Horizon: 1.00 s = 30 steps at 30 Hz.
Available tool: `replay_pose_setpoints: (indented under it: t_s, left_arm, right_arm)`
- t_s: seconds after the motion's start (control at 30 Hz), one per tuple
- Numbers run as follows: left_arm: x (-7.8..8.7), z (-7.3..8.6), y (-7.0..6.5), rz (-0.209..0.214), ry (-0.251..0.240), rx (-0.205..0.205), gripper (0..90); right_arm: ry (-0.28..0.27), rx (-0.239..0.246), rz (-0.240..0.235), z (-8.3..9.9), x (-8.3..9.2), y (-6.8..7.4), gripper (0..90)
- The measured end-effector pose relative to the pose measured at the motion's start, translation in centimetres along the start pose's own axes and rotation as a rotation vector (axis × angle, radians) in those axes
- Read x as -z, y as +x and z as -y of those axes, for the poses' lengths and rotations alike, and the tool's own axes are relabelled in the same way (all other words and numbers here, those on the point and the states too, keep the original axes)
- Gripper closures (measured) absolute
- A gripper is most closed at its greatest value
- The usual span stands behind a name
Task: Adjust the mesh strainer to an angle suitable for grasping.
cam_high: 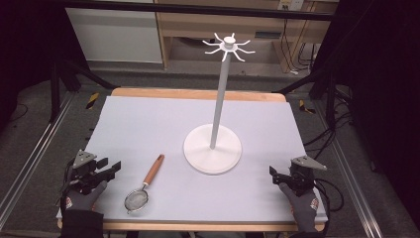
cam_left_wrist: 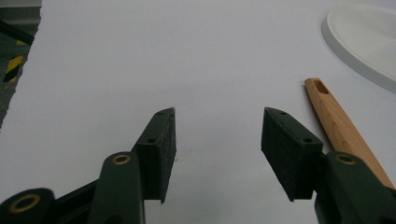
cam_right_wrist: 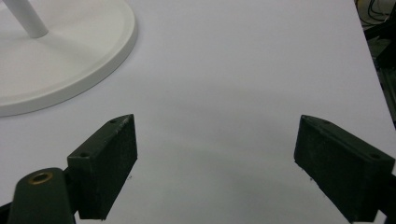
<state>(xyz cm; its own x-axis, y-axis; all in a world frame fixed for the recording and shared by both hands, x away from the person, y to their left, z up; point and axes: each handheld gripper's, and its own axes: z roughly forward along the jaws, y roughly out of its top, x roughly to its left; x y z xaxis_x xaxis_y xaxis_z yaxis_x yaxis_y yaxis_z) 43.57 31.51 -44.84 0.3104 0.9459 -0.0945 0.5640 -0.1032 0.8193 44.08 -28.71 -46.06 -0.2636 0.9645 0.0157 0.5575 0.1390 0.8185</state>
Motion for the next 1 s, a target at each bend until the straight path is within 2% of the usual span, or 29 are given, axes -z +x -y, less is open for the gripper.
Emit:
replay_pose_setpoints:
  t_s: [0.23, 0.4, 0.5, 0.63, 0.8, 1.0]
  left_arm:
    - [0.2, -0.1, -0.8, 0.006, 0.037, -0.030, 58.9]
    - [0.5, -0.5, -1.7, 0.032, 0.061, -0.059, 69.4]
    - [0.6, -0.8, -2.1, 0.044, 0.061, -0.067, 68.7]
    - [0.6, -1.1, -2.6, 0.056, 0.061, -0.070, 63.7]
    - [0.3, -1.9, -3.9, 0.092, 0.073, -0.103, 58.8]
    - [0.1, -2.6, -4.9, 0.113, 0.092, -0.128, 54.7]
  right_arm:
    - [0.012, -0.009, -0.018, 0.1, 0.1, 0.2, 13.5]
    - [0.012, -0.008, -0.016, 0.0, 0.2, 0.2, 13.5]
    - [0.014, -0.015, -0.021, -0.1, 0.4, 0.3, 13.1]
    - [0.018, 0.003, -0.018, -0.1, 0.3, 0.5, 13.1]
    - [0.022, -0.001, -0.035, -0.2, 0.2, 0.8, 13.1]
    - [0.023, -0.006, -0.035, -0.2, 0.2, 0.9, 13.1]
